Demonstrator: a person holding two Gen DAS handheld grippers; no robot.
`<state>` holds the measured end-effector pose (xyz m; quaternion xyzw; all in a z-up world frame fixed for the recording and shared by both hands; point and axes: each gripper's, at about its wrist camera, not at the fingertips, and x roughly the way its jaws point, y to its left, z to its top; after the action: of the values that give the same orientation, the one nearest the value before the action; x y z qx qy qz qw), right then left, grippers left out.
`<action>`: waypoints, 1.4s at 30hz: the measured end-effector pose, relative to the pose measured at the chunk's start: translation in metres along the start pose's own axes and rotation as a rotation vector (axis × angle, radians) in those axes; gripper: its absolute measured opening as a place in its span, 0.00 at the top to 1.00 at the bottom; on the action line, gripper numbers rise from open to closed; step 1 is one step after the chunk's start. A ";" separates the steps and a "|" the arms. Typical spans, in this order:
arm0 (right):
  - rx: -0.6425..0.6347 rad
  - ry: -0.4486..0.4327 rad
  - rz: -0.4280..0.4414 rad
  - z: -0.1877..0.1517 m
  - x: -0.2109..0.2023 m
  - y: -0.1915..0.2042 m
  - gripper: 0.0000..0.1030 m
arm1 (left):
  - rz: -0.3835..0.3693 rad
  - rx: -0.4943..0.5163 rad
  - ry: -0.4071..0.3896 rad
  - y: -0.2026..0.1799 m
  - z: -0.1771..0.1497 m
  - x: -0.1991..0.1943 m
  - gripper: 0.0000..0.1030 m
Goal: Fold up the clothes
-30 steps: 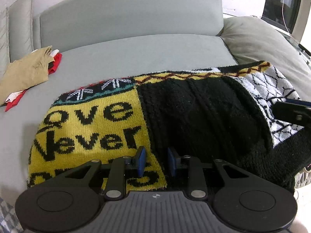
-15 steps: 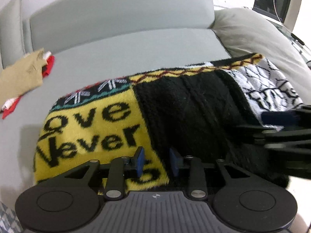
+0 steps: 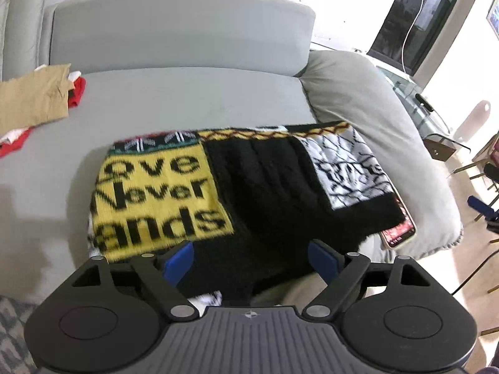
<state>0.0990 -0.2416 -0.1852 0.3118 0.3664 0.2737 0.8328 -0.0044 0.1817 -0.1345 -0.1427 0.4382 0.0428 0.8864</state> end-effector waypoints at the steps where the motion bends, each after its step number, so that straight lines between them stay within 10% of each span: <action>1: 0.016 -0.013 0.000 -0.004 -0.005 -0.005 0.17 | -0.002 0.000 -0.009 -0.002 -0.006 -0.001 0.19; 7: -0.015 -0.048 -0.061 -0.034 -0.001 -0.021 0.25 | -0.003 -0.039 -0.068 -0.014 -0.036 0.006 0.20; 16: 0.218 0.207 0.139 -0.063 0.052 -0.062 0.11 | 0.036 -0.061 -0.023 -0.027 -0.053 0.032 0.19; 42: 0.156 0.165 0.048 -0.085 0.159 -0.090 0.10 | 0.090 -0.073 -0.028 -0.020 -0.030 0.076 0.19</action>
<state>0.1458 -0.1647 -0.3650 0.3609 0.4465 0.2889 0.7661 0.0234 0.1497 -0.2075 -0.1547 0.4301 0.1006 0.8837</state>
